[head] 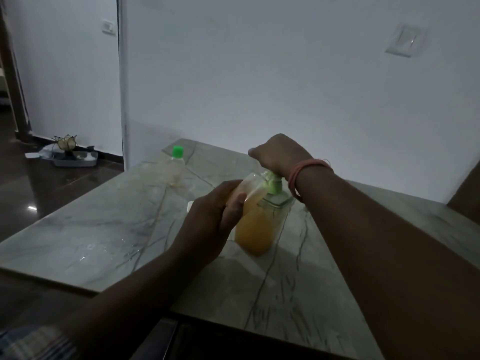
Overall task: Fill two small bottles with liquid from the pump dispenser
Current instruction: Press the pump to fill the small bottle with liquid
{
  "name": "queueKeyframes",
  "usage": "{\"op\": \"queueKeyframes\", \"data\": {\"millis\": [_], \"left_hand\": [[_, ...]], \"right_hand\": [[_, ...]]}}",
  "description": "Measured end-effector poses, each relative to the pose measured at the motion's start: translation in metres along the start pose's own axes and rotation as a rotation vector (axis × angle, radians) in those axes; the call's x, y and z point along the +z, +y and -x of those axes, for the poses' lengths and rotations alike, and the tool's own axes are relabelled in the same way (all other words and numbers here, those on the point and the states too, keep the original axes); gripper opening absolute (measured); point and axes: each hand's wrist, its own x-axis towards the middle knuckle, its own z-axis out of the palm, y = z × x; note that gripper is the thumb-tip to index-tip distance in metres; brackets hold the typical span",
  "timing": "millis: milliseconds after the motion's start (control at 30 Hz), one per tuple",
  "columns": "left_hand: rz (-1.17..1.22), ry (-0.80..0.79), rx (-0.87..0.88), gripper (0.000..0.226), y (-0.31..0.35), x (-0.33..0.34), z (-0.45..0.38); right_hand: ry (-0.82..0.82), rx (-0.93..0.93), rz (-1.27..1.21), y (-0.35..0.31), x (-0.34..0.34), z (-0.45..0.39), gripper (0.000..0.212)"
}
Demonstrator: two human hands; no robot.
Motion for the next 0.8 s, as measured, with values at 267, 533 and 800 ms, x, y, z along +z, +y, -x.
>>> {"op": "queueKeyframes", "data": {"millis": [267,533,800], "left_hand": [[0.006,-0.010,-0.009,0.049,0.001,0.000,0.000],[0.010,0.003,0.003,0.045,0.003,0.000,0.000],[-0.016,0.020,0.005,0.046,0.000,0.000,0.001]], "right_hand": [[-0.040,-0.039,0.034,-0.003,-0.008,0.001,0.032],[-0.034,-0.015,0.019,-0.004,-0.007,0.005,0.027],[-0.035,0.001,0.001,0.000,0.000,0.003,0.028]]}}
